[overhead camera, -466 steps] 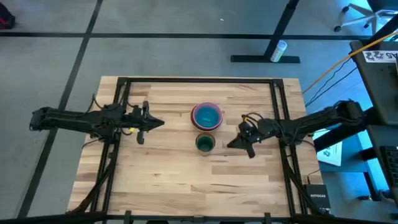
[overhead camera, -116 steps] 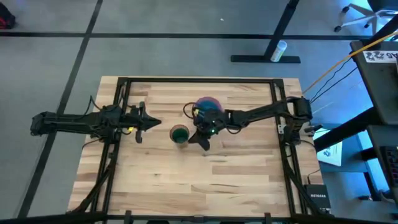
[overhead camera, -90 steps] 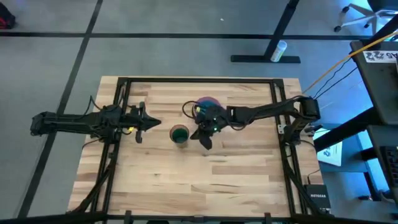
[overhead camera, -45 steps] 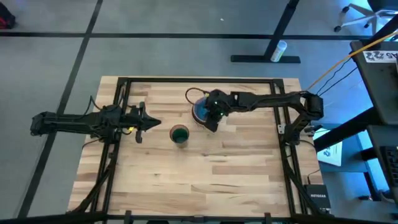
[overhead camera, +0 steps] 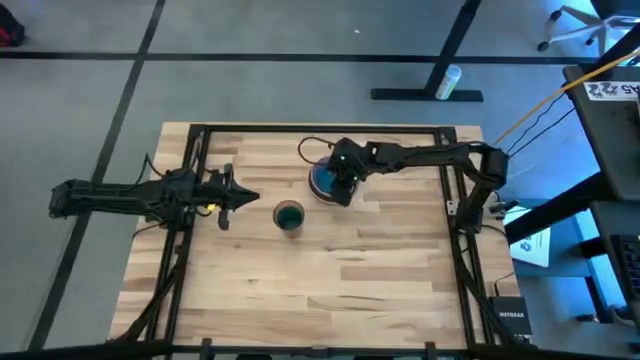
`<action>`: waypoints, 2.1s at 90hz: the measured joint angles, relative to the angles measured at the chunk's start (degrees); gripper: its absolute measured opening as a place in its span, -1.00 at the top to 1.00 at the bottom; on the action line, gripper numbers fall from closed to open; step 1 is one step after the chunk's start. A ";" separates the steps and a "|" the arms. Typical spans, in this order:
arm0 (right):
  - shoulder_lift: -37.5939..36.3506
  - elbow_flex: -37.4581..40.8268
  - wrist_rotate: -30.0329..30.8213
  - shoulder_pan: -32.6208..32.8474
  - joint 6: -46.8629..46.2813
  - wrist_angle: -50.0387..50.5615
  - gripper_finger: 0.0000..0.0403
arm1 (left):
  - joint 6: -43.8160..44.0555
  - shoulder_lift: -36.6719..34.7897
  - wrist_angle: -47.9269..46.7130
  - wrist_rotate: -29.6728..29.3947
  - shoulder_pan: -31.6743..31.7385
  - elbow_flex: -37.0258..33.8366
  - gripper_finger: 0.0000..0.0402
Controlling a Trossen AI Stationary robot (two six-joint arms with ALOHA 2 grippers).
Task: Nest bowls inside each other
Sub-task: Adjust the stacked bowls on the table
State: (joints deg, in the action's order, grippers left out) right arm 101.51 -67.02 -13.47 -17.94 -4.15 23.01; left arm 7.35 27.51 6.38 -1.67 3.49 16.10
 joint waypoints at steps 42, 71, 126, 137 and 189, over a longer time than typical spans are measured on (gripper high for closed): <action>0.04 0.00 -2.64 1.01 1.45 7.44 1.00 | 0.00 0.00 -0.29 0.00 0.00 0.00 1.00; 0.07 0.02 -5.25 4.83 1.39 9.10 1.00 | 0.11 0.00 -0.27 0.00 0.00 0.00 1.00; 0.07 0.04 -7.77 10.51 -1.50 12.19 1.00 | 0.14 0.00 -0.22 0.00 0.00 0.00 1.00; 0.07 0.04 -7.80 11.87 -1.85 12.78 1.00 | 0.14 0.00 -0.22 0.01 0.00 0.00 1.00; -1.56 1.62 -8.57 13.58 -4.07 12.84 1.00 | 0.34 -0.03 -0.06 0.02 -0.07 0.00 1.00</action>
State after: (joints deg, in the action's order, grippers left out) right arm 99.96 -65.40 -22.05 -4.36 -8.23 35.85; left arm 7.70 27.48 6.32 -1.65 3.42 16.10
